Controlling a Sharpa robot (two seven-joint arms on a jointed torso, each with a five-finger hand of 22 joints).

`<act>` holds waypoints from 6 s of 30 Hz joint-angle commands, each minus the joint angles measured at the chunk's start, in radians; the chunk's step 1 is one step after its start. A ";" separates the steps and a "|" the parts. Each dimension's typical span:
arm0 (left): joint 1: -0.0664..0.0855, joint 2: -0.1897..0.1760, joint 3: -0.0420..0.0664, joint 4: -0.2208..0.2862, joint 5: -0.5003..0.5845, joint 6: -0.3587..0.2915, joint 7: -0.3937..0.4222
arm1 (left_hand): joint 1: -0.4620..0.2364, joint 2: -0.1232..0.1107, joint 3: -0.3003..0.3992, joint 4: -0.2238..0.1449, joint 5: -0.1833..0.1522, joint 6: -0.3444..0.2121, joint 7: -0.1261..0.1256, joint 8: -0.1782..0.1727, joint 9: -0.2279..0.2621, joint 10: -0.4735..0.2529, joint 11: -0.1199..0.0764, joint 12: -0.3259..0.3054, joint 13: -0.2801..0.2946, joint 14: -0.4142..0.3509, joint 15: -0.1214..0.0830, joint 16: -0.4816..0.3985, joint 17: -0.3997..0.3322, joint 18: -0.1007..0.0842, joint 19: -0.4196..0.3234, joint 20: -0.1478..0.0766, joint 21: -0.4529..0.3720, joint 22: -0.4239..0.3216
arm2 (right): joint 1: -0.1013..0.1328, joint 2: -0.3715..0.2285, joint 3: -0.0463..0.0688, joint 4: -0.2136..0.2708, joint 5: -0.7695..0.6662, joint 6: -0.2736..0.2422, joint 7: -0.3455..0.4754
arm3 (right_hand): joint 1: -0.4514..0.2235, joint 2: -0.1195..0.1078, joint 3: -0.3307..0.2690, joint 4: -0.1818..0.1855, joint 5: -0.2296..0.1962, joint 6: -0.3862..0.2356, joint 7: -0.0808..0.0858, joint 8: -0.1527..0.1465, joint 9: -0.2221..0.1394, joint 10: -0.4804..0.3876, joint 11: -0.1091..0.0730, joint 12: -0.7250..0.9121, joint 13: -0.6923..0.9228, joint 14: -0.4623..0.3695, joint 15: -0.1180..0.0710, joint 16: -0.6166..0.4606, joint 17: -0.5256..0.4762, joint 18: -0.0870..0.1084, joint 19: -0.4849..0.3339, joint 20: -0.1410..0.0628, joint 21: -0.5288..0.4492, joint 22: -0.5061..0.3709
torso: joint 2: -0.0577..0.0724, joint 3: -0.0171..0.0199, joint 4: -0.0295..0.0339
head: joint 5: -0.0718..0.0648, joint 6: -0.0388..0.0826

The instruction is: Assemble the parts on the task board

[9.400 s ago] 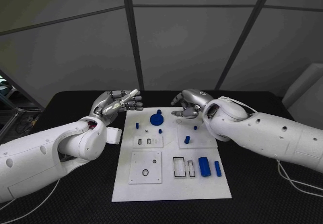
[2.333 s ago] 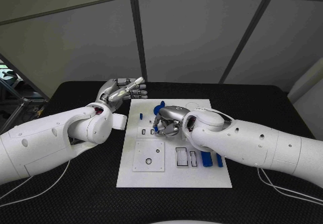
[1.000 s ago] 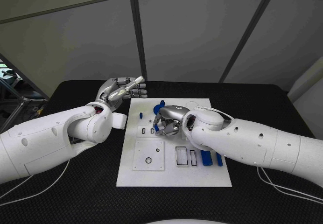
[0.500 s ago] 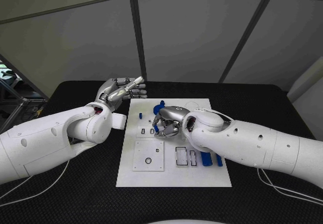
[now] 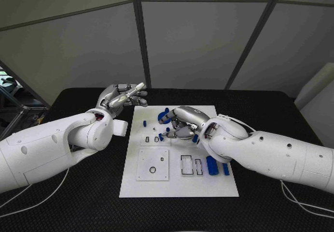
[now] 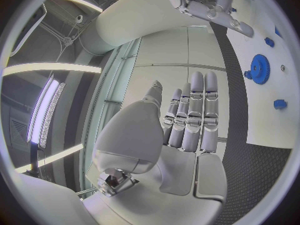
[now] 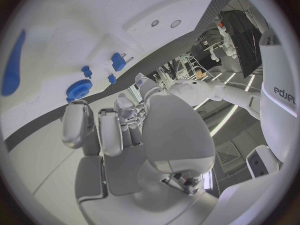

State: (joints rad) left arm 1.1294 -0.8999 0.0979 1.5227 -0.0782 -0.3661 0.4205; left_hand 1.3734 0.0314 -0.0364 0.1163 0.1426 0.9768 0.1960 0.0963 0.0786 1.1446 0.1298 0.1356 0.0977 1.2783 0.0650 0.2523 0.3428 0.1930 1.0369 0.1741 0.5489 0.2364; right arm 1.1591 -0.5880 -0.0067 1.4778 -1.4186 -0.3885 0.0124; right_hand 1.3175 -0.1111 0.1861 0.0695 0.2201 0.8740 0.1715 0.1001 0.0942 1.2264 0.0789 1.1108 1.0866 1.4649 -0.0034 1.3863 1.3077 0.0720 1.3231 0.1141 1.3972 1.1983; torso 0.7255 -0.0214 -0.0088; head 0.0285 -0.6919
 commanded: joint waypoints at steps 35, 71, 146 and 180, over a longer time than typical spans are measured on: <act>0.140 0.218 -0.064 -0.181 -0.924 0.625 -0.991 | -0.248 0.050 -0.174 0.173 -0.054 -0.091 -0.113 0.499 0.364 0.037 -0.118 0.930 0.838 0.252 -0.117 1.185 1.119 -0.125 0.393 -0.119 0.821 0.965 | 0.066 -0.293 0.054 -0.033 0.673 0.087 0.152 | 0.050 -0.023 0.147 0.019 0.041 0.136 0.020 -0.035 -0.013 -0.047 0.055 -1.047 -1.021 -0.317 0.099 -1.322 -1.111 0.114 -0.268 0.081 -1.101 -1.067 | -0.081 0.0094 -0.0034 | 0.023 -0.046; 0.152 0.326 -0.093 -0.275 -0.969 0.687 -1.002 | -0.239 0.058 -0.183 0.167 -0.042 -0.091 -0.115 0.502 0.371 0.024 -0.120 0.906 0.817 0.252 -0.118 1.182 1.120 -0.123 0.388 -0.119 0.816 0.959 | 0.067 -0.269 0.054 -0.060 0.673 0.043 0.137 | 0.039 -0.021 0.116 0.008 0.081 0.138 0.027 -0.033 -0.014 -0.026 0.049 -1.038 -1.020 -0.204 0.074 -1.311 -1.128 0.108 -0.163 0.049 -1.095 -1.077 | -0.078 0.0094 -0.0040 | 0.016 -0.075; 0.149 0.364 -0.111 -0.309 -0.962 0.710 -0.952 | -0.099 0.104 -0.101 0.102 -0.032 -0.091 -0.121 0.508 0.388 0.018 -0.125 0.861 0.783 0.254 -0.122 1.178 1.126 -0.122 0.384 -0.122 0.813 0.961 | 0.067 -0.233 0.053 -0.087 0.658 0.051 0.113 | 0.048 -0.016 0.117 0.002 0.115 0.140 0.024 -0.030 -0.013 -0.021 0.046 -1.033 -1.019 -0.194 0.070 -1.315 -1.132 0.111 -0.152 0.047 -1.104 -1.085 | -0.076 0.0087 -0.0022 | 0.010 -0.105; 0.149 0.302 -0.111 -0.229 -0.902 0.608 -0.985 | -0.166 -0.080 0.696 -0.080 -0.025 -0.108 -0.123 0.532 0.430 0.044 -0.130 0.808 0.763 0.257 -0.128 1.172 1.135 -0.125 0.389 -0.129 0.817 0.988 | 0.067 -0.232 0.053 -0.095 0.650 0.058 0.108 | 0.045 -0.016 0.115 0.004 0.115 0.140 0.025 -0.030 -0.013 -0.022 0.047 -1.033 -1.019 -0.194 0.071 -1.316 -1.133 0.110 -0.152 0.047 -1.106 -1.085 | -0.077 0.0087 -0.0005 | 0.018 -0.113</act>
State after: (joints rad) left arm 1.2769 -0.5940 -0.0135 1.2853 -1.0098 0.2985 -0.5447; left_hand 1.2162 -0.0488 0.5227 0.1635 0.1193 0.8733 0.0770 0.6248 0.5063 1.1843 0.0005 0.9372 0.8591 1.4653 -0.0625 1.4289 1.3080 0.0759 1.4200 0.0466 1.3653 1.2234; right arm 1.2243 -0.8193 0.0456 1.3823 -0.7650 -0.3351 0.1184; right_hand 1.3604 -0.1287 0.3014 0.0787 0.3310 1.0140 0.1929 0.0658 0.0816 1.2039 0.1269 0.0759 0.0667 1.2650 0.0679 0.0751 0.1760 0.1711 1.1673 0.1609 0.2978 0.1145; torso 0.6489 -0.0126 -0.0086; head 0.0450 -0.8049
